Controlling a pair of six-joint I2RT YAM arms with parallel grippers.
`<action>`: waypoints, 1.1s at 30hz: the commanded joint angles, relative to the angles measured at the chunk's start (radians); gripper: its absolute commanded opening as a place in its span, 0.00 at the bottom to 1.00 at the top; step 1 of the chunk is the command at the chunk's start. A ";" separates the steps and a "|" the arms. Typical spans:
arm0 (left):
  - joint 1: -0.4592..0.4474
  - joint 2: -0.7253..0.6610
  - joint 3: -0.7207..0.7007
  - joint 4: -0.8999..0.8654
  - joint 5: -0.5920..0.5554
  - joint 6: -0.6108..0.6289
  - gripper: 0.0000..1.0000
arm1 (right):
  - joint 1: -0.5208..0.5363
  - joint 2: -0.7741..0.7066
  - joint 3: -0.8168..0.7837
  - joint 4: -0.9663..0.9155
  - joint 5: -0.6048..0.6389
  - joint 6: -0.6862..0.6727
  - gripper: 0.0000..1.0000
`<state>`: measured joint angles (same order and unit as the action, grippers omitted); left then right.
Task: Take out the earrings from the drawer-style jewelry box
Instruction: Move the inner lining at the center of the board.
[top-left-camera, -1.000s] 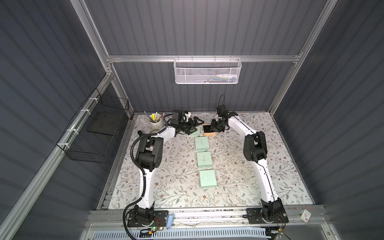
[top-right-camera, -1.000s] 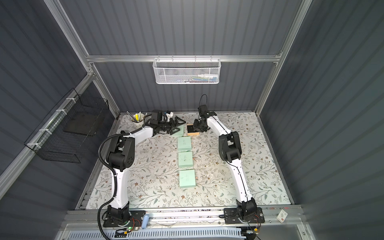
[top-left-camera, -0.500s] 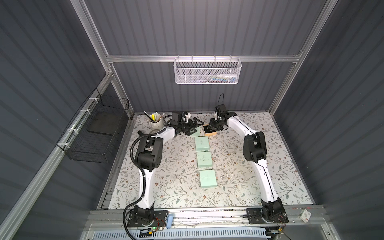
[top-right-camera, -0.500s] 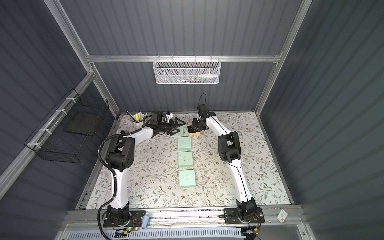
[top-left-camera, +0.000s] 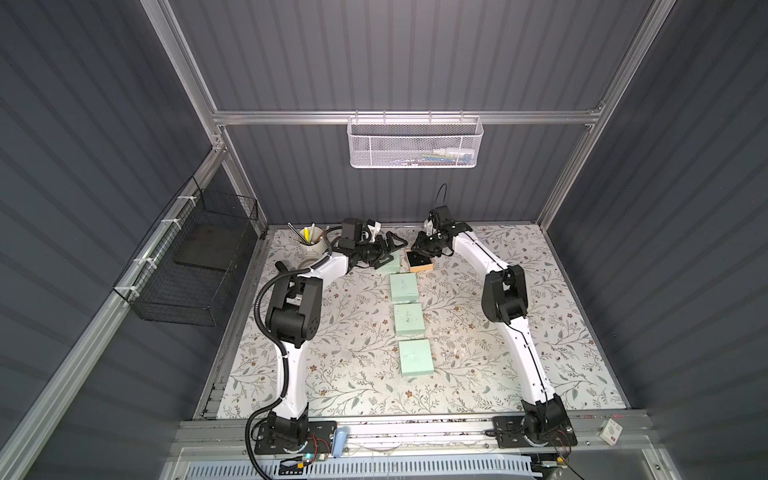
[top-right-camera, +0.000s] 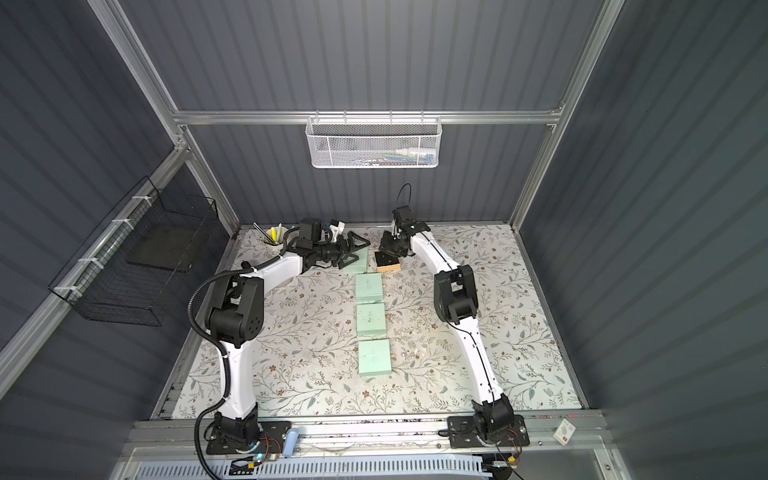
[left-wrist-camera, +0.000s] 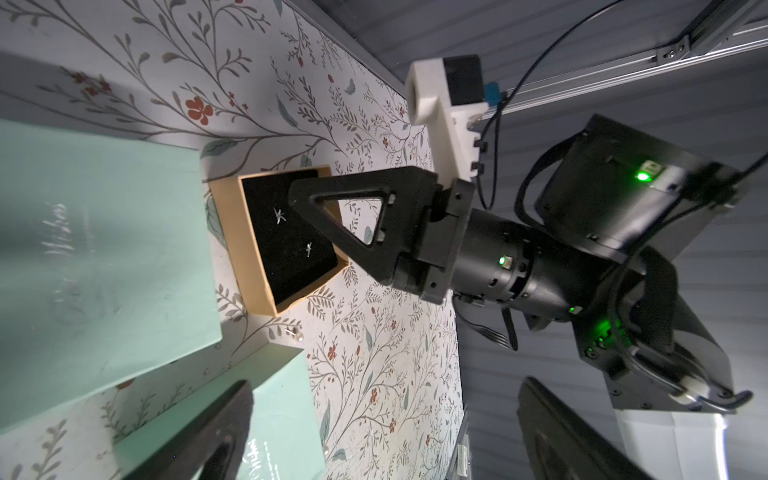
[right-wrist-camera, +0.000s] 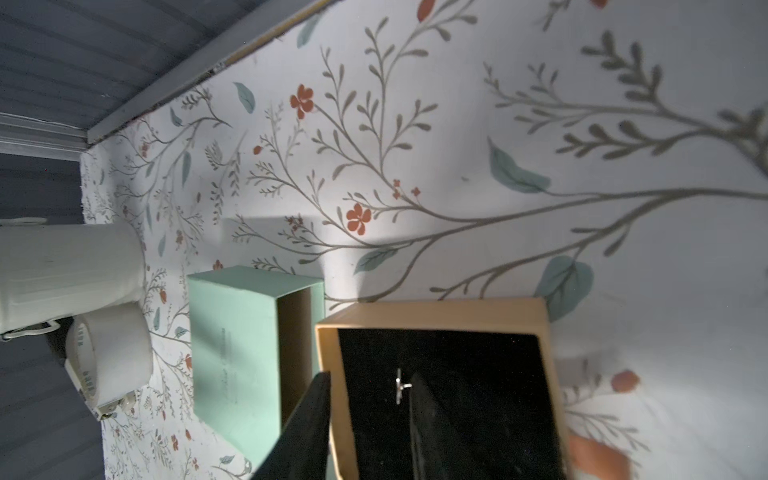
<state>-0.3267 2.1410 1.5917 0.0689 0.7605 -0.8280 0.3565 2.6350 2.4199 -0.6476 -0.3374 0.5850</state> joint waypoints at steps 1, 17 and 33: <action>-0.006 -0.026 -0.011 0.006 0.013 0.004 1.00 | -0.012 0.000 -0.003 -0.026 0.031 0.044 0.35; -0.006 -0.062 -0.048 0.014 0.004 -0.001 1.00 | -0.077 -0.111 -0.185 -0.014 0.098 0.074 0.37; -0.011 -0.185 -0.123 -0.013 0.008 0.024 1.00 | -0.187 -0.452 -0.801 0.146 0.069 0.073 0.36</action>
<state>-0.3271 1.9938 1.4883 0.0746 0.7605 -0.8268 0.1692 2.2356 1.7218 -0.5224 -0.2623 0.6655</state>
